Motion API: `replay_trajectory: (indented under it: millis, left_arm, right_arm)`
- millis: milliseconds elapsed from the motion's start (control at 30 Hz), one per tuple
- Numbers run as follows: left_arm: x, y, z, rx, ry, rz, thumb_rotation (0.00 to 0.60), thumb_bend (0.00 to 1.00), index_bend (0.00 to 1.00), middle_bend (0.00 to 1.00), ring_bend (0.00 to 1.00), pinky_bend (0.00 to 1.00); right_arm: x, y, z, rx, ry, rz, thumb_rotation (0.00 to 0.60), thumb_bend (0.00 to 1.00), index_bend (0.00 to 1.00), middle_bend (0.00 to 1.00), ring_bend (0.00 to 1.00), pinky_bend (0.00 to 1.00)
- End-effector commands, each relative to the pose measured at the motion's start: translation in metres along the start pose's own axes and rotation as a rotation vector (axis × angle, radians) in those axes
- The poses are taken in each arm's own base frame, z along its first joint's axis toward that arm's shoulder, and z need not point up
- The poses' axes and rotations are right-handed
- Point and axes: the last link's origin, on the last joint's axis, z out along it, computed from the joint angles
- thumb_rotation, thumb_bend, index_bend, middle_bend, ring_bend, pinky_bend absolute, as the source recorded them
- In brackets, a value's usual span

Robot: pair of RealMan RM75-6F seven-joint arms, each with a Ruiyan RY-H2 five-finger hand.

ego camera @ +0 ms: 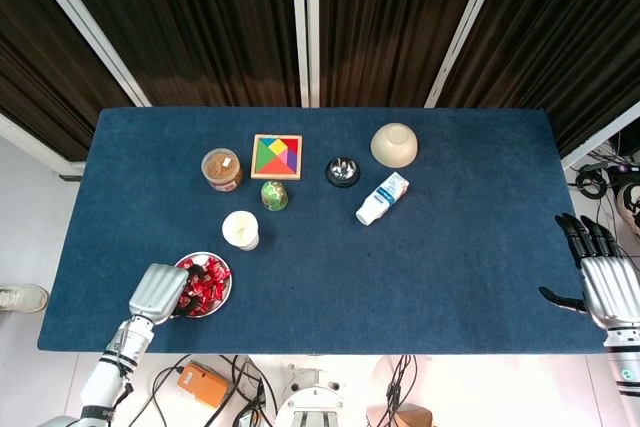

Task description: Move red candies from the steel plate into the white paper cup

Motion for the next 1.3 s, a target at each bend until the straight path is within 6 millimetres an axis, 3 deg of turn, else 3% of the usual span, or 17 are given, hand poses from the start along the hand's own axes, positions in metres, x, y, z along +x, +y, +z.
replay_trajectory:
  millis: [33,300,500,700,1000,1200,1300]
  left_arm:
    - [-0.001,-0.002,0.001,0.008,-0.007,0.015,0.600,0.26,0.43,0.89,0.83,0.83]
    - [-0.003,-0.006,-0.001,0.024,-0.027,0.027,0.600,0.27,0.43,0.89,0.84,0.83]
    - [-0.005,-0.007,0.001,0.024,-0.019,0.035,0.600,0.37,0.55,0.90,0.85,0.83]
    - [0.000,-0.006,0.004,0.010,0.008,0.009,0.600,0.39,0.58,0.90,0.85,0.83]
    - [0.053,0.003,0.022,-0.055,0.165,-0.001,0.600,0.39,0.58,0.90,0.85,0.83]
    - [0.098,0.023,0.057,-0.123,0.250,-0.043,0.600,0.39,0.58,0.90,0.85,0.83]
    - [0.107,0.032,0.075,-0.147,0.226,-0.077,0.600,0.39,0.58,0.90,0.85,0.83]
  right_arm:
    - [0.000,0.000,0.000,-0.002,0.002,0.000,0.600,0.20,0.00,0.12,0.02,0.12]
    - [-0.001,0.000,-0.001,-0.001,0.000,0.006,0.600,0.20,0.00,0.12,0.03,0.12]
    - [-0.003,0.000,-0.002,0.000,-0.006,0.012,0.600,0.20,0.00,0.12,0.04,0.12]
    - [-0.003,0.000,-0.004,-0.001,-0.003,0.015,0.600,0.20,0.01,0.12,0.05,0.12]
    - [0.006,0.002,-0.008,-0.005,0.032,0.007,0.600,0.20,0.01,0.12,0.05,0.12]
    - [0.024,0.003,-0.012,-0.012,0.089,-0.011,0.600,0.20,0.01,0.12,0.06,0.12]
    - [0.028,0.003,-0.015,-0.013,0.104,-0.010,0.600,0.20,0.01,0.12,0.06,0.12]
